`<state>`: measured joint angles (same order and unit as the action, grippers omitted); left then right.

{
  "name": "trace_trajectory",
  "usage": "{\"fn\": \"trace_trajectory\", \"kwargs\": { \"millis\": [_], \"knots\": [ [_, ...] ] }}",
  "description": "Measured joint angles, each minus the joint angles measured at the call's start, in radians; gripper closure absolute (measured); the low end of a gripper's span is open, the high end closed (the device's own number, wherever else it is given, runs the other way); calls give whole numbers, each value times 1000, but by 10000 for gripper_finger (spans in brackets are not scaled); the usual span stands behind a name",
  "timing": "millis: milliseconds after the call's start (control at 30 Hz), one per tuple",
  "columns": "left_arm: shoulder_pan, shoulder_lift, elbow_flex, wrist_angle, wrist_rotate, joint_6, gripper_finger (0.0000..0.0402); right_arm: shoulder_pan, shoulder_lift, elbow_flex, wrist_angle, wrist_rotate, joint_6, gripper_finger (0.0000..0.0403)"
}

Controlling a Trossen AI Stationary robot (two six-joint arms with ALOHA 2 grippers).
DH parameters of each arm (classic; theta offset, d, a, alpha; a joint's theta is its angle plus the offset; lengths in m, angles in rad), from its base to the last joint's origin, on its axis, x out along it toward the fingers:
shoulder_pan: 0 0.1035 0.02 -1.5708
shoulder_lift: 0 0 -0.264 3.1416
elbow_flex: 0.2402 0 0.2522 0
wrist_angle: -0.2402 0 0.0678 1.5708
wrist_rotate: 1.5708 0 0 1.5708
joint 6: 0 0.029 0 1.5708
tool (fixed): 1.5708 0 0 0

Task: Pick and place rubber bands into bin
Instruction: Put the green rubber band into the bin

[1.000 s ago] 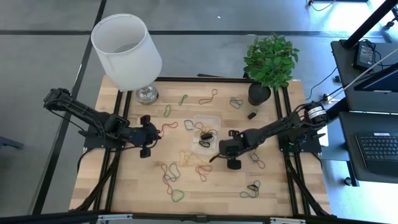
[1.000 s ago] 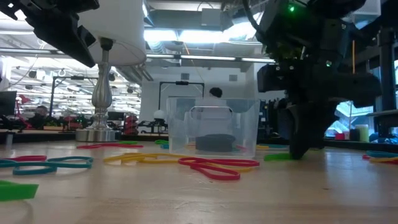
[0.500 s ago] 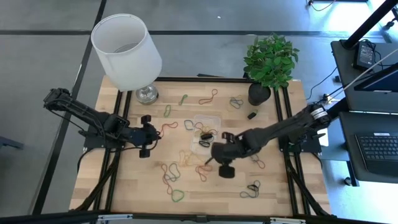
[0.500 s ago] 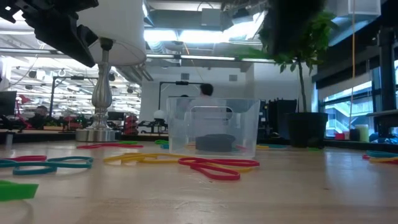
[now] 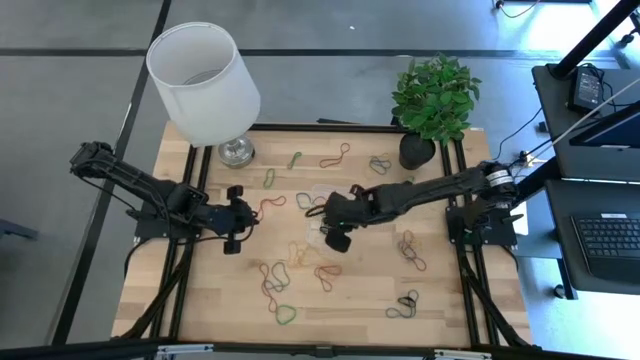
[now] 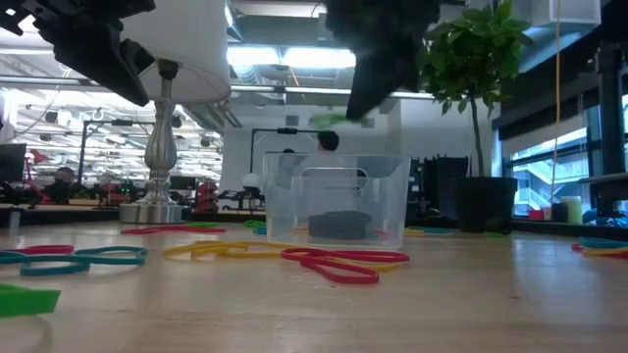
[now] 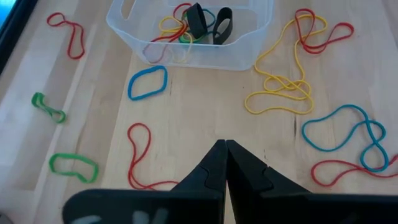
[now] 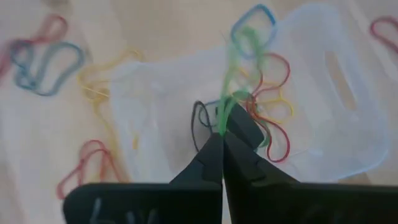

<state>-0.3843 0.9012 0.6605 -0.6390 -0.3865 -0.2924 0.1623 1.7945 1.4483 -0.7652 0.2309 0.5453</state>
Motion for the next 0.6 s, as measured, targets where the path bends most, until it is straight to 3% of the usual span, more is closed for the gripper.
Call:
{"fn": "trace_trajectory", "kwargs": {
  "millis": [267, 600],
  "knots": [
    [0, 0, 0, 0, 15, 0, 397, -1, 150, -1, -1, -97, 29, 393],
    [0, 0, 0, 0, 24, 0, 399, -1, 156, 7, -1, -105, 56, 315]
  ]
}}
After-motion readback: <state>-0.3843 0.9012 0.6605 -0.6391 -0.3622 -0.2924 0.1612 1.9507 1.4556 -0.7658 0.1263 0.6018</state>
